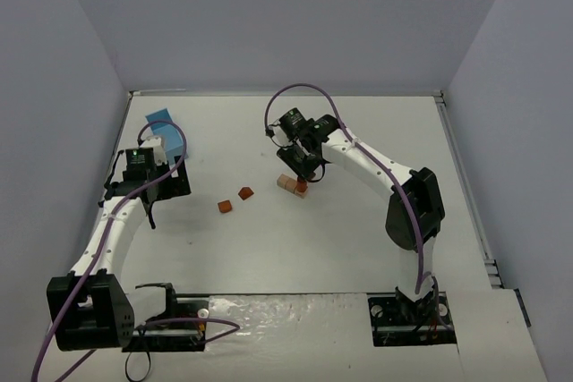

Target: Build the wood block tower

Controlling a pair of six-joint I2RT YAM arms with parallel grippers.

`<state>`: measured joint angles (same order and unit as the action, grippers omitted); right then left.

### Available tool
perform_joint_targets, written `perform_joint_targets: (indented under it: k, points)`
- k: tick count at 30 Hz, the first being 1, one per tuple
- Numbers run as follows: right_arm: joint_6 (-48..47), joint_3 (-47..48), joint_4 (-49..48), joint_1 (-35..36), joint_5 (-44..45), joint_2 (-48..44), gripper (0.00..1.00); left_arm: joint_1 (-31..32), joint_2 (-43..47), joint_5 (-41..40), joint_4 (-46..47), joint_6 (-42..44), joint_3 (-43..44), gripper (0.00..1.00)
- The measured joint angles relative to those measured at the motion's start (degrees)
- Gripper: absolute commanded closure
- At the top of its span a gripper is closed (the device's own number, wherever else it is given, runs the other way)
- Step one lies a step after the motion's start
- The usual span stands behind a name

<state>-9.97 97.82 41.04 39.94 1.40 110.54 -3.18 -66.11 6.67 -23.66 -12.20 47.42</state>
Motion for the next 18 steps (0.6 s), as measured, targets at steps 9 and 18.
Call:
perform_joint_targets:
  k: [9,18]
  points:
    - [-2.7,0.0,0.0,0.0,-0.4,0.0,1.0,0.0,0.0,0.7,0.0,0.0,0.0,0.1]
    - [-5.0,0.0,0.0,0.0,-2.1,0.0,1.0,0.0,-0.3,1.0,0.0,0.0,0.0,0.1]
